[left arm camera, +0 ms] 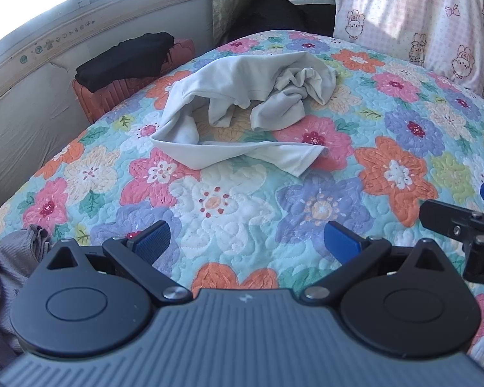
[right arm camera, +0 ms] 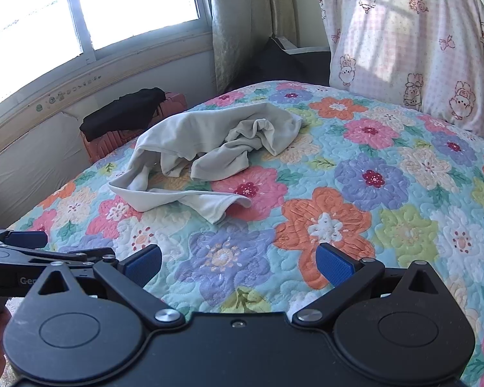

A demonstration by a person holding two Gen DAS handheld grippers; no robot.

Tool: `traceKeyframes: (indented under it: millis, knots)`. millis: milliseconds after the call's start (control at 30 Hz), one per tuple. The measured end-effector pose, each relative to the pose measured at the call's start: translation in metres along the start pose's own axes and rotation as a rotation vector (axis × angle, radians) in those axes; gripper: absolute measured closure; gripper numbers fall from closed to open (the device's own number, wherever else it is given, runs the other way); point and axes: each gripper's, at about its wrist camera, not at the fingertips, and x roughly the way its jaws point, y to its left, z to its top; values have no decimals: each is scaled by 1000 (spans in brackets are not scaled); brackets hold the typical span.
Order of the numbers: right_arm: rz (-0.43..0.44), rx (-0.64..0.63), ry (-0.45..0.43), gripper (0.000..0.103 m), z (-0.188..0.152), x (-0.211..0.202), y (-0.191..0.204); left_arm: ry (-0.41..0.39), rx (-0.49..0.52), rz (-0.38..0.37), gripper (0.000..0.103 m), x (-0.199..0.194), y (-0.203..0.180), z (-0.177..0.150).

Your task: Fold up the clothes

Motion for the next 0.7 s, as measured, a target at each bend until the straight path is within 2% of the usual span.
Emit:
traceKeyframes:
  millis: [133,333,700]
  knots:
    - [-1,-2,-1,0,0,0,0,10,28,26,0,-4,-6,3]
    - [1,-8,2,0,0,1,0,22,12,0,0,0,1,-1]
    - [-10,-14,21,0,-1,3,0,15,23,17,0,-3,4,-2]
